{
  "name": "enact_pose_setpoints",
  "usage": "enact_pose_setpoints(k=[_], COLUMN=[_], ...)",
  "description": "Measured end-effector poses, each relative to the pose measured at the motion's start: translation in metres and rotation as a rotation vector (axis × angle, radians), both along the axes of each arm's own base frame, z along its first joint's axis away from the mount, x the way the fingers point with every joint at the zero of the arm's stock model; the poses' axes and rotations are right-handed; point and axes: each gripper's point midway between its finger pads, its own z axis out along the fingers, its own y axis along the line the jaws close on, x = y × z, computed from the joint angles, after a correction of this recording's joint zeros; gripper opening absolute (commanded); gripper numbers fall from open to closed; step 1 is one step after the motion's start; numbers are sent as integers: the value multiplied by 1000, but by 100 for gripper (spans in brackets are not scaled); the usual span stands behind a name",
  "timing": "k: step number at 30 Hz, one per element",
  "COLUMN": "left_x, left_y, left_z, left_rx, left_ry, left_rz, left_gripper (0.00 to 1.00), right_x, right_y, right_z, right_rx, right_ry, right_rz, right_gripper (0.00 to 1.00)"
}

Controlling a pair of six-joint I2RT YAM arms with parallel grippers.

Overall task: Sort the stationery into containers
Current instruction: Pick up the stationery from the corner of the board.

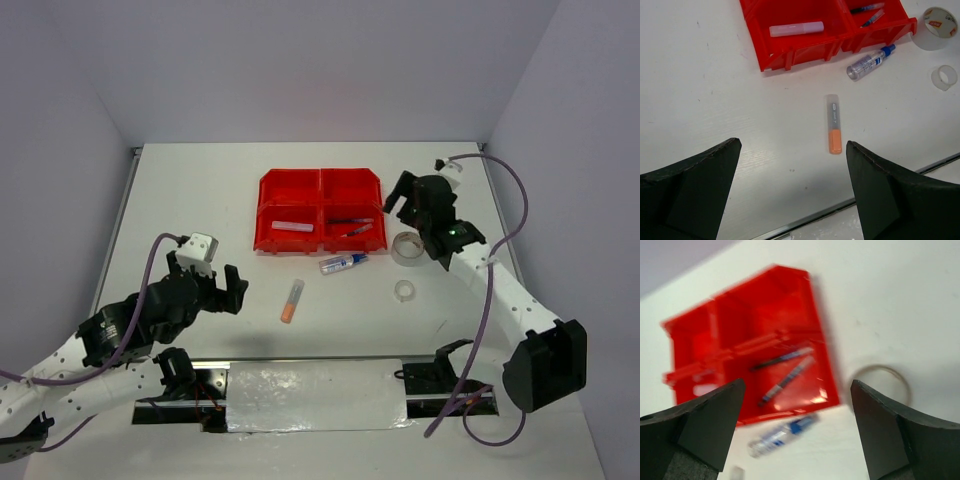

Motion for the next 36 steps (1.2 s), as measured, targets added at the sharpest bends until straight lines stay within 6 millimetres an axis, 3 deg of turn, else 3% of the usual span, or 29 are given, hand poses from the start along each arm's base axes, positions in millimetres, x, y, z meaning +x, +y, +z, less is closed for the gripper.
enact_pose_setpoints(k=[2, 6, 8, 13, 22, 26, 29, 36], left_x=[0, 1, 1, 3, 3, 2, 2, 2], left_y=[1, 0, -1, -3, -3, -3, -3, -5], left_z=[-1, -4, -6, -10, -11, -11, -11, -13], left_rx=[6, 20, 30, 50, 50, 49, 49, 58], left_ry=[3, 12, 19, 31, 32, 33, 33, 41], left_rz=[4, 4, 4, 5, 4, 1, 0, -3], left_gripper=[99, 99, 99, 99, 99, 99, 99, 99], right_x=[-6, -30, -41, -49, -55, -56, -56, -56], right_y=[-22, -78, -92, -95, -89, -92, -96, -104], right_z=[-20, -80, -101, -129, -179, -185, -187, -187], right_rx=[-25, -50, -56, -45, -31, -38, -45, -61], right_ry=[78, 281, 364, 469, 616, 633, 640, 637], right_rz=[-9, -78, -95, -65, -27, -45, -66, -108], right_gripper=[93, 89, 81, 66, 51, 38, 17, 5])
